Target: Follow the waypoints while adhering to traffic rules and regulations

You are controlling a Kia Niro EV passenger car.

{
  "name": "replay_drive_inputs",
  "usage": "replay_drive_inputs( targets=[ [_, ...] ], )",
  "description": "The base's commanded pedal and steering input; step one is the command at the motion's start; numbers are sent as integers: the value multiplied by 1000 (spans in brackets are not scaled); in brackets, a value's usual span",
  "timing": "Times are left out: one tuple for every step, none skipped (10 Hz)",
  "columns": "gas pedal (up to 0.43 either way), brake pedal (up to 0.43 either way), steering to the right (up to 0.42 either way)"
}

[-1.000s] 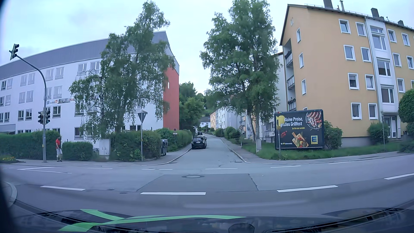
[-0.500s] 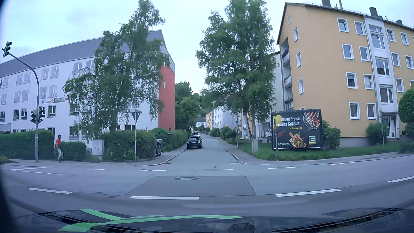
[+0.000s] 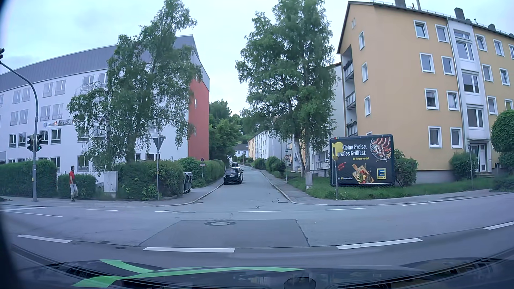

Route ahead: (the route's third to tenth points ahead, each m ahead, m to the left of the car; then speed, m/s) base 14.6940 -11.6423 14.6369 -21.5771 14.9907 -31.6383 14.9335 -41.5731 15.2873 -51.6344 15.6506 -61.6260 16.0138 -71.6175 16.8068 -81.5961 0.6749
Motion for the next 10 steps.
replay_drive_inputs(
  targets=[
    [0, 18, 357],
    [0, 18, 367],
    [0, 18, 380],
    [0, 18, 391],
    [0, 18, 397],
    [0, 18, 402],
    [0, 18, 403],
    [0, 18, 404],
    [0, 18, 404],
    [0, 18, 406]
  ],
)
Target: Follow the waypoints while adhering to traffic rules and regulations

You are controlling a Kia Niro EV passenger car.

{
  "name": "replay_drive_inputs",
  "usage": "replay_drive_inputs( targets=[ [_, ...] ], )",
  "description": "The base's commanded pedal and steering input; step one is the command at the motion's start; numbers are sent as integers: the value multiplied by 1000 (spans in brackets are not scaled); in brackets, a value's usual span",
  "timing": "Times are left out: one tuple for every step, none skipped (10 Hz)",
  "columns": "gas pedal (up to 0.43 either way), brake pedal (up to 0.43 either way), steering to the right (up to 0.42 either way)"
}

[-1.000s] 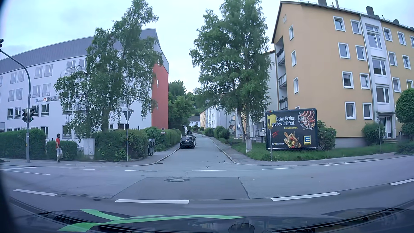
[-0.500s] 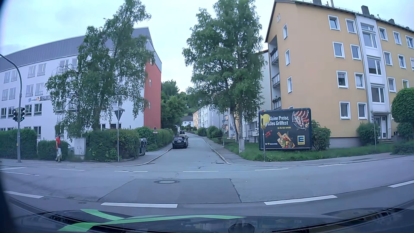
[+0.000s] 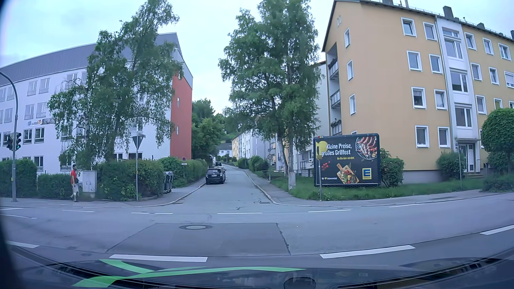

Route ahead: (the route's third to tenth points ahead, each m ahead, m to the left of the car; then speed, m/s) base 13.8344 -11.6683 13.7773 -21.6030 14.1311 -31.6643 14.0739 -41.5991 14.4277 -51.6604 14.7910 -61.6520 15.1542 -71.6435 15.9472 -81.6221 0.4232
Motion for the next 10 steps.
replay_drive_inputs(
  targets=[
    [0, 18, 407],
    [0, 18, 409],
    [0, 18, 410],
    [0, 18, 410],
    [8, 18, 410],
    [20, 18, 410],
    [28, 18, 411],
    [39, 18, 411],
    [59, 18, 411],
    [67, 18, 411]
  ],
)
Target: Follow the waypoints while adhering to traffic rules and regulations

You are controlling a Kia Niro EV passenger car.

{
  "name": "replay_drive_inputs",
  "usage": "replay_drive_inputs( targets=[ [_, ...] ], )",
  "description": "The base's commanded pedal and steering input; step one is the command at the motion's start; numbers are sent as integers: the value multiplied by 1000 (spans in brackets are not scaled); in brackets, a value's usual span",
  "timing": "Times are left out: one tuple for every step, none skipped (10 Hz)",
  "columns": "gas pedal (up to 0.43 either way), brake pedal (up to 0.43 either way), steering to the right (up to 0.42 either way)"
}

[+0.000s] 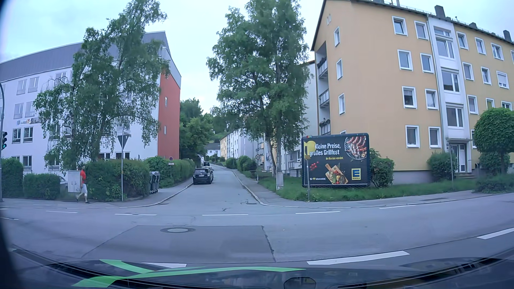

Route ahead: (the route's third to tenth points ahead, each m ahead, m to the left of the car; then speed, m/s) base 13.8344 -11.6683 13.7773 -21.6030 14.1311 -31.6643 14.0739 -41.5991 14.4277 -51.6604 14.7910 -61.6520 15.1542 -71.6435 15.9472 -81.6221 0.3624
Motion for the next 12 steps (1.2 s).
replay_drive_inputs(
  targets=[
    [67, 18, 413],
    [67, 18, 415],
    [67, 18, 417],
    [67, 18, 418],
    [67, 18, 419],
    [67, 18, 420],
    [67, 18, 421],
    [67, 18, 424],
    [79, 18, 427],
    [79, 18, 432],
    [79, 18, 438],
    [79, 18, 440]
  ],
)
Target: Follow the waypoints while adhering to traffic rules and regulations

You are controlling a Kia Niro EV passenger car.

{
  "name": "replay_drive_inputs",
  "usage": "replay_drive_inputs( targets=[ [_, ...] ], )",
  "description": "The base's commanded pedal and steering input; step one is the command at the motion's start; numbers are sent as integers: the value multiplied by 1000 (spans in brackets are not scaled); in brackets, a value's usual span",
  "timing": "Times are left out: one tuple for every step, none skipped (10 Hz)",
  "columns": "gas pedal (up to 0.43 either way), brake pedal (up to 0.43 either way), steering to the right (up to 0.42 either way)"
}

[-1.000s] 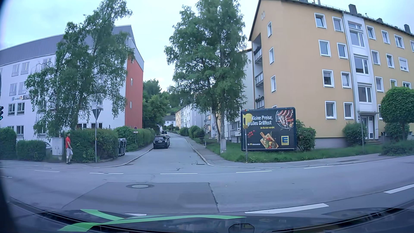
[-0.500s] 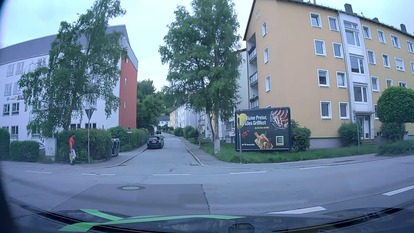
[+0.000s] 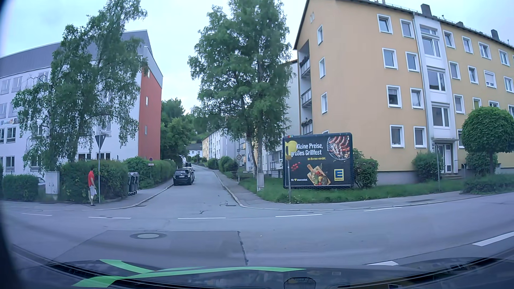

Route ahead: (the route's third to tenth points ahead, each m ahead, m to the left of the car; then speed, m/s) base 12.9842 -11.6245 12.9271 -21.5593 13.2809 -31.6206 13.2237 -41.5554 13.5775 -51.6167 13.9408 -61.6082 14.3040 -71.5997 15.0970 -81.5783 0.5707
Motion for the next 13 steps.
replay_drive_inputs(
  targets=[
    [79, 18, 443],
    [79, 18, 444],
    [79, 18, 444],
    [67, 18, 446],
    [67, 18, 447],
    [59, 18, 447],
    [47, 18, 447],
    [39, 18, 448],
    [28, 18, 449],
    [20, 18, 450],
    [0, 18, 450],
    [0, 18, 449],
    [0, 18, 449]
  ],
)
